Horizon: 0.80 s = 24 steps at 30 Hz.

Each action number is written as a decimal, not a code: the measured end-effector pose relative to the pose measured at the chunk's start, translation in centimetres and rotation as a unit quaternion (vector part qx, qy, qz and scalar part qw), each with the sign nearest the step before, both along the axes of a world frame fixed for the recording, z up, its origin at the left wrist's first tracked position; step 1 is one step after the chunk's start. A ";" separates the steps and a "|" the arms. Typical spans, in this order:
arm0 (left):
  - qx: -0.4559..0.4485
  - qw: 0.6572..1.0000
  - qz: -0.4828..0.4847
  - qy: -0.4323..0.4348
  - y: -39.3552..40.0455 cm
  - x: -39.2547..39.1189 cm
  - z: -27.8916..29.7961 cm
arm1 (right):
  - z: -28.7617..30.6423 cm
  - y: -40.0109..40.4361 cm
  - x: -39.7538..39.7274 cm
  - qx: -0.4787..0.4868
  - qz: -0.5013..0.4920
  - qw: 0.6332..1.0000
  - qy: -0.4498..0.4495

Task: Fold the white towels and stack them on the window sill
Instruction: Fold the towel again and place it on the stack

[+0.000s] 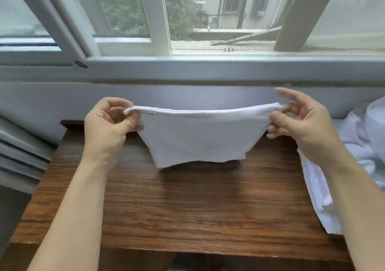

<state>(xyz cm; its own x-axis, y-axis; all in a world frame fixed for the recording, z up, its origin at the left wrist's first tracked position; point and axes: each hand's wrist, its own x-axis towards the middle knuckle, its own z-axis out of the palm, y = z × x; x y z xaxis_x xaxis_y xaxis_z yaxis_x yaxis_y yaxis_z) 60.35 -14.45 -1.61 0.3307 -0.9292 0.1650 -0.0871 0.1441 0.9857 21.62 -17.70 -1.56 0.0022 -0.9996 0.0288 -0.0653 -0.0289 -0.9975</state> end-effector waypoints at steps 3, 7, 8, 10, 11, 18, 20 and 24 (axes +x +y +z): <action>-0.008 1.000 -0.006 -0.028 -0.3 0.1 1.9 | 2.1 0.0 0.3 -0.013 0.009 0.998 0.058; -0.013 0.998 -0.013 -0.057 0.6 0.2 2.3 | 2.9 1.2 0.2 -0.034 -0.009 0.998 0.061; -0.007 0.998 -0.015 -0.061 1.3 0.3 2.0 | 2.7 1.7 0.1 -0.030 -0.008 0.998 0.052; 0.011 0.997 -0.026 -0.074 2.7 0.5 0.8 | 1.7 2.9 -0.3 -0.007 0.008 0.999 0.041; 0.026 0.995 -0.035 -0.087 3.5 0.6 -0.1 | 0.9 3.6 -0.5 0.013 0.020 0.999 0.043; 0.170 0.969 -0.054 -0.173 7.5 0.7 -5.9 | -5.4 7.5 -0.8 0.135 0.049 0.985 0.095; 0.182 0.967 -0.053 -0.167 7.3 0.3 -6.7 | -6.3 7.8 -0.6 0.131 0.054 0.980 0.138; 0.234 0.958 -0.069 -0.152 6.9 0.4 -7.5 | -7.4 7.8 -1.0 0.161 0.103 0.965 0.178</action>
